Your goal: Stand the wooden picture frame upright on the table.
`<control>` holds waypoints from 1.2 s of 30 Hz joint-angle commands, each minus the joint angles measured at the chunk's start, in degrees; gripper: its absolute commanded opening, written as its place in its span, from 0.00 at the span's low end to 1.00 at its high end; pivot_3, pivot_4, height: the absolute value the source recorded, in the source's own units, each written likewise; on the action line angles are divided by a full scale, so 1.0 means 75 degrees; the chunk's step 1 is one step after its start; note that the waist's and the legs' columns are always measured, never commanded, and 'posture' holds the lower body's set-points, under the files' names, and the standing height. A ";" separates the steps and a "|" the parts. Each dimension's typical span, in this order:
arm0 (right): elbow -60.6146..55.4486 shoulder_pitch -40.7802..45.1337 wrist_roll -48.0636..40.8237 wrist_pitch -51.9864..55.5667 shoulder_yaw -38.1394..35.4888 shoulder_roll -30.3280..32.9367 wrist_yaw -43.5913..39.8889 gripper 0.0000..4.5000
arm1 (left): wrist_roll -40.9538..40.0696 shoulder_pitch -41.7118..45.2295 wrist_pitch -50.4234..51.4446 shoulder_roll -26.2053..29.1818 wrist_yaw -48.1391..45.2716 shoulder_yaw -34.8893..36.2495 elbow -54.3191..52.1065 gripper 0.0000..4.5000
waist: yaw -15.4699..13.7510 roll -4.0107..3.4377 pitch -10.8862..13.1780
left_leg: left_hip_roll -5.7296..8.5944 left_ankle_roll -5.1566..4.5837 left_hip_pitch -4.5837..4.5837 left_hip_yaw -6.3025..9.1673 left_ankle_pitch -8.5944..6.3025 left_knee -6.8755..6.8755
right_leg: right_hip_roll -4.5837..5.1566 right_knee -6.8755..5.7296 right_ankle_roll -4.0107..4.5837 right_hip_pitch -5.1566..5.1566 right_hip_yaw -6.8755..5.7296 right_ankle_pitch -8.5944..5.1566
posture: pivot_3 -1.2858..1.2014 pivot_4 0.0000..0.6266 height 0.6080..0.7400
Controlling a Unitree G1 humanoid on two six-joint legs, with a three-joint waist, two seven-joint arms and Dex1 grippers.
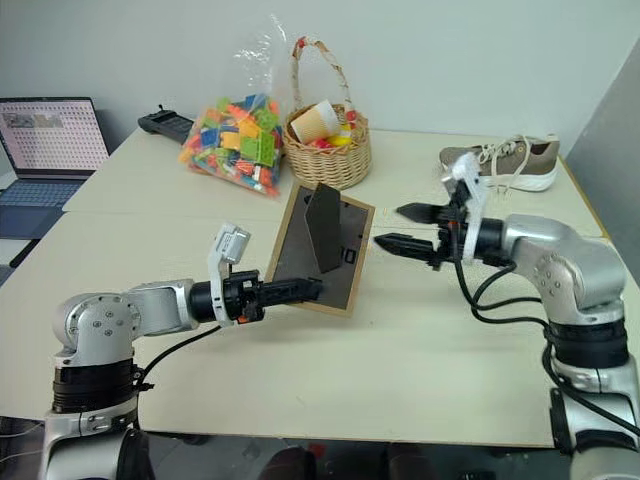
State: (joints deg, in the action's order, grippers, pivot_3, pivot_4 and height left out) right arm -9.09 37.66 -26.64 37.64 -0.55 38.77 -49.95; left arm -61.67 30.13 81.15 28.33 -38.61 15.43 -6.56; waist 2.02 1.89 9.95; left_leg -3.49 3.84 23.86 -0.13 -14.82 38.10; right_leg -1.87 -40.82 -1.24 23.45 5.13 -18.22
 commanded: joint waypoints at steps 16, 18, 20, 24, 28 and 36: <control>0.4366 0.1114 0.9578 -1.2751 0.2440 -0.0057 0.7374 0.94 | -0.3984 -0.0005 0.0574 -0.1394 0.3768 0.0730 0.0164 0.29 | 0.0123 0.0010 0.0003 | -0.0012 0.0058 -0.0038 -0.0009 0.0033 0.0005 | 0.0020 -0.0026 0.0002 -0.0013 0.0034 0.0003 | 0.52 0.24 1.00; 0.4423 0.1218 0.9740 -1.2844 0.2432 -0.0025 0.7550 0.89 | -0.4348 -0.0130 0.0351 -0.1219 0.4015 0.0602 0.0175 0.29 | 0.0112 0.0010 0.0003 | -0.0011 0.0058 -0.0039 -0.0008 0.0033 0.0006 | 0.0029 -0.0026 0.0002 -0.0016 0.0033 0.0003 | 0.52 0.24 1.00; 0.4516 0.1267 0.9907 -1.2911 0.2460 0.0010 0.7671 0.78 | -0.4672 -0.0238 0.0124 -0.1029 0.4192 0.0423 0.0144 0.29 | 0.0098 0.0010 0.0003 | -0.0010 0.0058 -0.0041 -0.0007 0.0033 0.0007 | 0.0039 -0.0028 0.0002 -0.0019 0.0032 0.0003 | 0.52 0.24 1.00; 0.4625 0.1339 1.0104 -1.3004 0.2484 0.0031 0.7908 0.59 | -0.4992 -0.0436 -0.0194 -0.0731 0.4262 0.0005 -0.0026 0.29 | 0.0071 0.0010 0.0003 | -0.0005 0.0058 -0.0050 -0.0007 0.0033 0.0008 | 0.0049 -0.0026 0.0002 -0.0030 0.0030 0.0003 | 0.52 0.24 1.00; 0.4530 0.1447 1.0254 -1.3073 0.2446 0.0046 0.8047 0.40 | -0.5212 -0.0579 -0.0533 -0.0453 0.4305 -0.0315 -0.0113 0.29 | 0.0055 0.0010 0.0003 | -0.0001 0.0057 -0.0052 -0.0009 0.0033 0.0008 | 0.0049 -0.0026 0.0002 -0.0031 0.0032 0.0003 | 0.52 0.24 1.00; 0.4957 0.1553 0.9829 -1.3335 0.2424 0.0157 0.7867 0.29 | -0.5557 -0.0684 -0.1351 0.0155 0.4218 -0.0325 -0.0157 0.53 | 0.0043 0.0010 0.0002 | 0.0000 0.0057 -0.0055 -0.0010 0.0033 0.0008 | 0.0050 -0.0026 0.0002 -0.0035 0.0032 0.0003 | 0.52 0.24 1.00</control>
State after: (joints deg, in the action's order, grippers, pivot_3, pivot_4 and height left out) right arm 27.98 47.18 51.59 -61.01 19.44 38.87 8.81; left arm -102.45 25.26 72.74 27.03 -6.59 11.57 -6.64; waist 2.34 1.97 9.96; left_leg -3.49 4.26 23.44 -0.22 -14.57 38.16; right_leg -1.50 -41.02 -1.23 23.19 5.37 -18.19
